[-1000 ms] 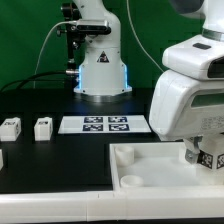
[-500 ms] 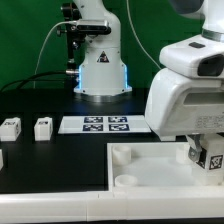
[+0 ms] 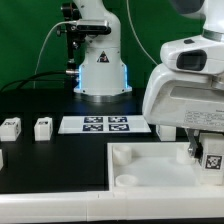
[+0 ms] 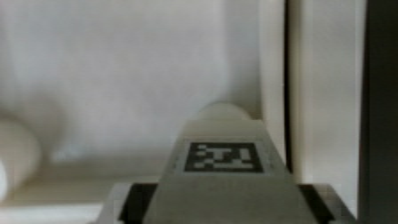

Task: Assemble one leg

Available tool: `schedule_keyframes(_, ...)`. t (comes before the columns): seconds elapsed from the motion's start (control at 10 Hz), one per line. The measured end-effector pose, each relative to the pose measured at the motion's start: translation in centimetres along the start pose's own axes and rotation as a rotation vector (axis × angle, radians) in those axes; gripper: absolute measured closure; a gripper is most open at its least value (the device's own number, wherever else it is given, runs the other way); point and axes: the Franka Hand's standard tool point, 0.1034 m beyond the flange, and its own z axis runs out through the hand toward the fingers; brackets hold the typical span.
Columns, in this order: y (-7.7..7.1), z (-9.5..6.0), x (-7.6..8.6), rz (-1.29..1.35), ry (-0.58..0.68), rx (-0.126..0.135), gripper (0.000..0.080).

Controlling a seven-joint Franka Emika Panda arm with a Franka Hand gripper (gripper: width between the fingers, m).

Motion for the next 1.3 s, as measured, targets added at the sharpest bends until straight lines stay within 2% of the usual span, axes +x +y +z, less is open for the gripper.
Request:
schedule_keyframes(0.2,-0.35,-0.09,-0.16,0.286,-0.005,0.009,0.0506)
schedule_keyframes(0.6,-0.56,-0.22,-0.25,0.807,0.001,0.003,0.0506)
schedule_keyframes(1.0,-0.55,-0.29,-0.18,1.172,-0.018,0.015,0.0506)
schedule_keyframes(1.1,-0.59,-0.22,-0.24,1.118,-0.018,0.015,0.0506)
schedule_keyframes(1.2,-0.69,-0.20,-0.30,1.110,-0.020,0.015,0.0286)
schedule_keyframes(1.3,-0.76,-0.21,-0.35,1.088,-0.019,0.015,0.0286)
